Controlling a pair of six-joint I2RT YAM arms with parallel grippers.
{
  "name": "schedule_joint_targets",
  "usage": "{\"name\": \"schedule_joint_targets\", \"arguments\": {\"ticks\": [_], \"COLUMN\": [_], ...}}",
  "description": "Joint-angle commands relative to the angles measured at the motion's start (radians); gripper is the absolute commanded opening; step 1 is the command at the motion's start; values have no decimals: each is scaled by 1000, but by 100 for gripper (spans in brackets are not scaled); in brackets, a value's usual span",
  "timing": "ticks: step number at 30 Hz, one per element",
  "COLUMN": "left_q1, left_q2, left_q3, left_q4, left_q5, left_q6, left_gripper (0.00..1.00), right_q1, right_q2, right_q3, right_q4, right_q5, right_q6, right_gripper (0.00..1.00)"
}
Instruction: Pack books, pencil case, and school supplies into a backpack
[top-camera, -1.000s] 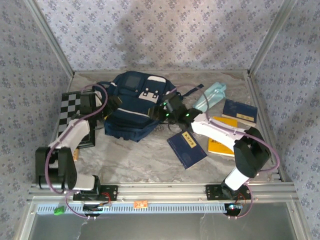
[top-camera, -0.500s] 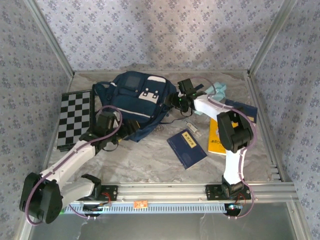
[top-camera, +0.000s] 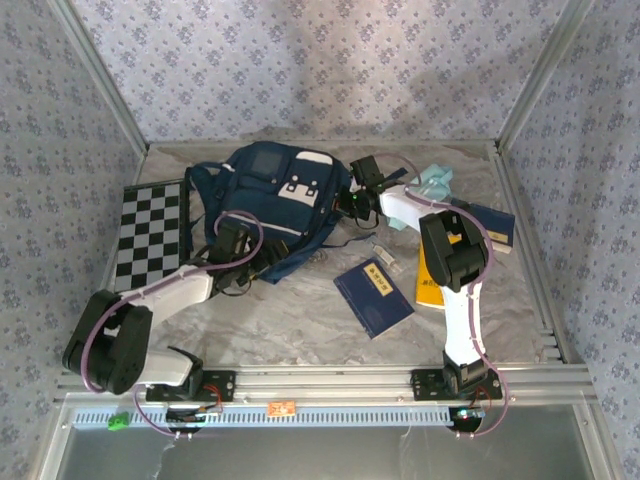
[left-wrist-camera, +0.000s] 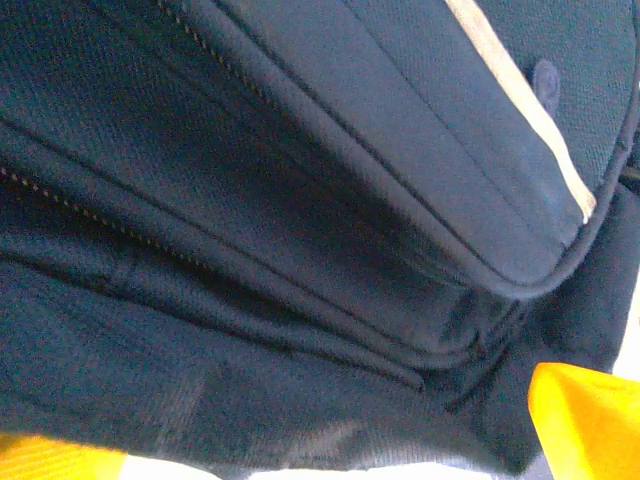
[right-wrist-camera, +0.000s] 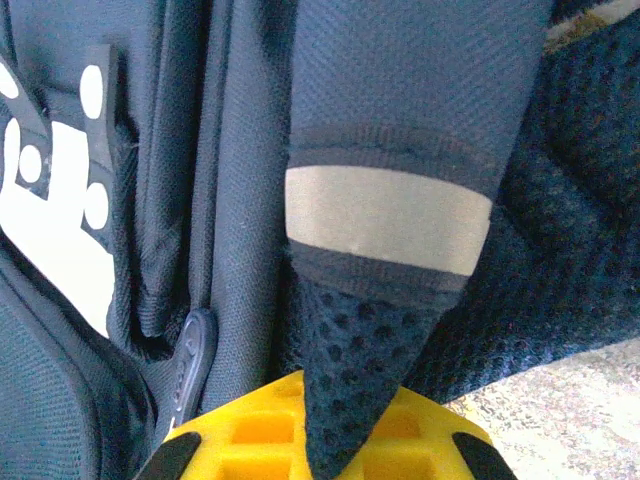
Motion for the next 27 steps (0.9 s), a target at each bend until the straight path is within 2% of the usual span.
{"name": "schedule_joint_targets", "arguments": {"ticks": [1,5,9,13,16,19,22,27], "left_q1": [59,170,263,335,393,417,417,417], "left_q2": [42,90,164,238,292,296,268,136], "left_q3": [67,118,199,274,339,374,391,325], "left_q4": [114,140,178,172,152,126,58,-17], "left_q5": [-63,-32,30,55,107,133,132,122], "left_q6": [70,110,167,212,234,277,331,363], "left_gripper": [100,100,100,100,97,96,96,96], "right_q1": [-10,10,65,123,137,157,181,187], "right_q2": [-81,-167,-250,-290,-276,-290,-309,-327], "right_q3": [8,-58,-146,-233,-231,-281,-295,-335], "right_q4": [-42,-16,69,219,244,343,353,404], "right_q5": [-35,-67,-103,-69,-7,39,113,159], "right_q6": [-22,2,98,225,290,377,402,492], "right_gripper": [0,0,0,0,0,0,0,0]}}
